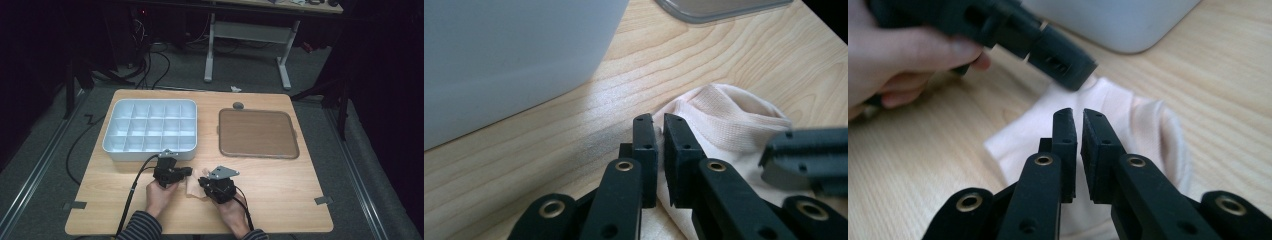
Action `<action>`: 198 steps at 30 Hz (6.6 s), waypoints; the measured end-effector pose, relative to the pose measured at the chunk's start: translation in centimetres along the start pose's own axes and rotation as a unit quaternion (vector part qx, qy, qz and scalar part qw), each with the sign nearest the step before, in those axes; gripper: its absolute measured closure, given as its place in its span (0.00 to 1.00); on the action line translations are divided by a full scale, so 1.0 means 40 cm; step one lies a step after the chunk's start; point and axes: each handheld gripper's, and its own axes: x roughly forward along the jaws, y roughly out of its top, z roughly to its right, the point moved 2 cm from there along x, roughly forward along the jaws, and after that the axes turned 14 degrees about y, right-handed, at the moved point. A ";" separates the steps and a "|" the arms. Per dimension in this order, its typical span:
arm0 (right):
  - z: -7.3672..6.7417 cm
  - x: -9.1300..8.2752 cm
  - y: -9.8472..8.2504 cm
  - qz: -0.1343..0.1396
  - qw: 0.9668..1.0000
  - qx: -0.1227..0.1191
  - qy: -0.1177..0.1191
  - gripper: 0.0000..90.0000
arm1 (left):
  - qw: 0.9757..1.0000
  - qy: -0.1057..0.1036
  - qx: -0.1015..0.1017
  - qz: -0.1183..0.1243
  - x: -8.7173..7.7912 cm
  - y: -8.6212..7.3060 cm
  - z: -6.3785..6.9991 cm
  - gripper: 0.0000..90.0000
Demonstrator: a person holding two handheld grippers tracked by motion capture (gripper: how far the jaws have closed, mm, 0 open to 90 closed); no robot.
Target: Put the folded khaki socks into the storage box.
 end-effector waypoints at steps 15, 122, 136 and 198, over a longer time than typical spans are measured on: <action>0.033 0.029 0.023 -0.008 1.000 0.024 -0.016 0.98 | 1.000 -0.008 0.003 0.007 -0.026 -0.001 0.005 0.95; 0.038 0.040 -0.005 -0.025 0.999 0.021 0.020 0.87 | 0.998 -0.036 0.009 0.052 -0.055 0.043 0.085 0.96; 0.037 0.043 0.002 -0.027 0.999 0.027 0.024 0.74 | 0.999 -0.009 0.018 0.041 -0.025 0.031 0.069 0.96; -0.020 -0.020 -0.056 -0.042 0.999 -0.007 0.021 0.96 | 0.997 0.010 0.058 0.041 0.020 0.023 0.095 0.94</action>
